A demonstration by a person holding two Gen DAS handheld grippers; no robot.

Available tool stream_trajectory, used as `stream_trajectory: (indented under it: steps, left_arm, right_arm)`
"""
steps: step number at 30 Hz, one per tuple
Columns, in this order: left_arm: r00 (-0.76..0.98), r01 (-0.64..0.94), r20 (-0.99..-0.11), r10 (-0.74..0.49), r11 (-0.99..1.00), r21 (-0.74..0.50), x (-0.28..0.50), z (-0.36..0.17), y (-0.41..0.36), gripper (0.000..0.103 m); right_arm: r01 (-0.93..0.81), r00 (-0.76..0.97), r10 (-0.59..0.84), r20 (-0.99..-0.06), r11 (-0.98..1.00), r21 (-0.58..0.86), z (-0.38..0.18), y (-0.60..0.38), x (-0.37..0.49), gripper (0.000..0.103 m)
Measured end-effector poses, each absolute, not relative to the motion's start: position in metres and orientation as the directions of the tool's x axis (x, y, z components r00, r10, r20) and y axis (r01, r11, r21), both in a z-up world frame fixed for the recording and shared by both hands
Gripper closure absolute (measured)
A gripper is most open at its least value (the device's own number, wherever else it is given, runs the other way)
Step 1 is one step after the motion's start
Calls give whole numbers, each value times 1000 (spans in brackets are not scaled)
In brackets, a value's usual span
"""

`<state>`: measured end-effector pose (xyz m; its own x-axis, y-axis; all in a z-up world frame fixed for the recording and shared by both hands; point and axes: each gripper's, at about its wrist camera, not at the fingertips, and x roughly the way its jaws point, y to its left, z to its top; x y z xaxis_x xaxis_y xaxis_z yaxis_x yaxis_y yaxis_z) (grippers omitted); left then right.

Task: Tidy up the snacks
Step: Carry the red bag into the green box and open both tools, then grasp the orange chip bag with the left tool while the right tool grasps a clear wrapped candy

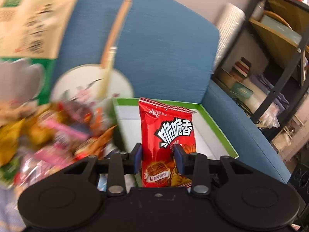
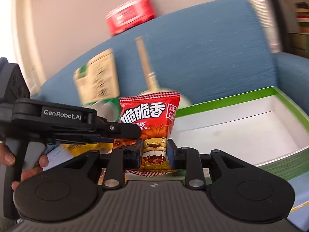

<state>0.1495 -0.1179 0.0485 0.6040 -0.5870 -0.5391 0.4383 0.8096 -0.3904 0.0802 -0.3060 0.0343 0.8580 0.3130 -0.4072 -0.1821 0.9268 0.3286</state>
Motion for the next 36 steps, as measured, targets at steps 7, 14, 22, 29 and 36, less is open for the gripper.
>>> stream_trajectory:
  steps: [7,14,22,29,36]
  left_arm:
    - [574,467,-561,-597,801,-374,182,31,-158,40]
    - [556,465,-599,-577,813,-351,200,14,-170,39]
    - [642,429,-580,-501,862,-270,188,19,-162,0]
    - [646,413,-591,-483,872,-262,169,28,-137,0]
    - [697,307,-590,-407,913,-267,133,29,-87,0]
  right_arm:
    - [-53,872,227,-434,925,377,15,-329,100,57]
    - [-9,860,203,-469,924,382,-1,-332,108,56]
    - [53,888,61,-455,971,234,1,-322,105,0]
    - [26,903,78,-423,972,234,9,-318,95,0]
    - [-98,873,187,-451,972,214,20,-292,72,0]
